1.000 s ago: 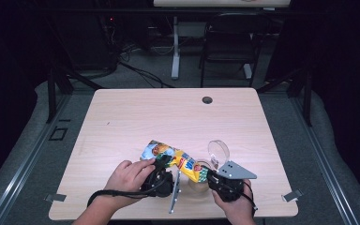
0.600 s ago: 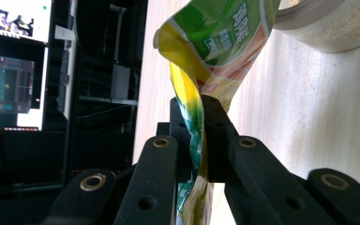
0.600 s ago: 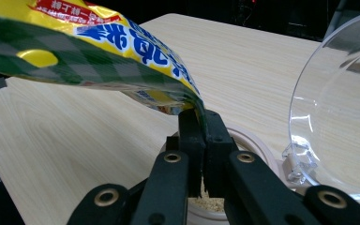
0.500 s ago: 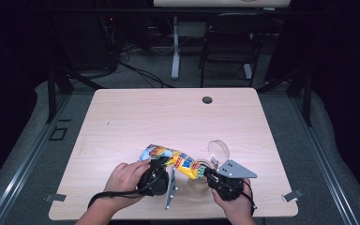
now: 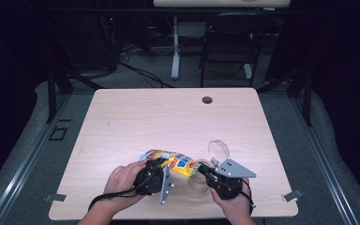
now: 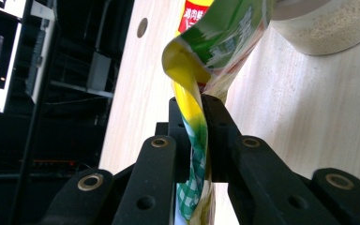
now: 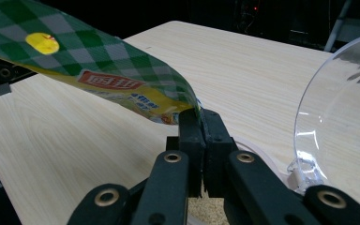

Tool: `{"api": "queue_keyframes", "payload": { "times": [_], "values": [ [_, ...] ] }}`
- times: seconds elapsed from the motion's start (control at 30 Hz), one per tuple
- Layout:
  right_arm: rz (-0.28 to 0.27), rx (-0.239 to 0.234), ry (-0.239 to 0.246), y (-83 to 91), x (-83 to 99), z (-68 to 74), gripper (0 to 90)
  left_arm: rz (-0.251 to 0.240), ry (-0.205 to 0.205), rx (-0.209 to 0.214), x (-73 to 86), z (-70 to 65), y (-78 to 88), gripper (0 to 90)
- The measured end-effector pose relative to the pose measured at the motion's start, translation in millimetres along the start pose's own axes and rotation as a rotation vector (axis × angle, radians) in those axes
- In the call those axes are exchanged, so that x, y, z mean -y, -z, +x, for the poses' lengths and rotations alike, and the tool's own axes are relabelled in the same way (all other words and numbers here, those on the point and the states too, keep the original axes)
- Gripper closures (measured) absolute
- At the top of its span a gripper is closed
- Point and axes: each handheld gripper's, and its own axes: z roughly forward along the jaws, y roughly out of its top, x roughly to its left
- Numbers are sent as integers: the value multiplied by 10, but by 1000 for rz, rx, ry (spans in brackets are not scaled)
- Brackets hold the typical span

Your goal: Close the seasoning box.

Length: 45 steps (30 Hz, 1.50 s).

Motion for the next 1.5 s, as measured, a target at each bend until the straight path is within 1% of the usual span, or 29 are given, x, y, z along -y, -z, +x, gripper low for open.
{"api": "queue_keyframes", "payload": {
  "times": [0.1,0.17,0.2,0.23,0.27,0.3,0.33,0.37,0.4,0.47,0.5,0.57,0.6,0.67,0.7,0.77,0.83,0.87,0.9,0.93,1.0,1.03,1.13,1.17,1.27,1.3,1.33,1.5],
  "values": [
    [-8,0,-1,-6,-8,-1,889,4,17,18,18,-14,-27,833],
    [-9,-2,1,-10,-15,-2,889,4,40,29,37,-14,-45,838],
    [-7,-1,3,-11,-19,-1,890,3,63,40,50,-15,-53,842],
    [-9,-3,2,-14,-21,1,890,3,63,40,50,-15,-53,851],
    [-10,-5,3,-18,-22,4,890,-4,94,51,75,-6,-68,853],
    [-11,-6,2,-19,-24,6,890,-4,94,51,75,-6,-68,855],
    [-13,-7,2,-22,-27,8,891,-12,124,60,97,-13,-83,856],
    [-19,-8,1,-27,-29,11,891,-12,124,60,97,-13,-83,857],
    [-22,-9,-1,-32,-30,14,891,-16,142,70,115,-22,-98,857],
    [-19,-12,4,-39,-38,12,891,-11,143,71,124,-21,-100,858],
    [-18,-11,4,-44,-43,15,891,-16,160,79,144,-24,-112,858],
    [-19,-11,8,-53,-51,20,891,-14,168,82,155,-23,-116,858],
    [-21,-14,7,-59,-53,24,892,-21,188,89,178,-28,-135,858],
    [-23,-15,8,-67,-58,30,893,-23,207,98,200,-37,-152,858],
    [-22,-17,8,-69,-61,32,894,-23,207,98,200,-37,-152,858],
    [-29,-18,8,-77,-65,42,895,-20,226,112,228,-51,-171,859],
    [-20,-17,13,-81,-70,44,895,-20,236,118,246,-59,-185,858],
    [-24,-20,10,-88,-72,47,896,-24,252,121,256,-70,-193,858],
    [-24,-23,10,-94,-75,47,896,-25,254,129,266,-69,-198,858],
    [-24,-25,11,-101,-78,48,896,-27,268,129,279,-80,-204,858],
    [-25,-24,13,-112,-81,55,897,-32,293,143,307,-79,-215,858],
    [-27,-27,14,-120,-83,58,898,-37,301,146,322,-81,-222,859],
    [-27,-34,16,-145,-88,68,898,-32,326,162,360,-88,-231,858],
    [-27,-34,16,-145,-88,68,898,-32,326,162,360,-88,-231,859],
    [-18,-39,25,-172,-96,84,899,-44,365,182,414,-95,-258,859],
    [-21,-42,23,-178,-97,88,899,-44,365,182,414,-95,-258,859],
    [-23,-43,23,-184,-98,92,899,-47,382,180,433,-94,-263,859],
    [-22,-51,25,-196,-100,98,897,-54,401,187,462,-93,-268,860]
  ]
}}
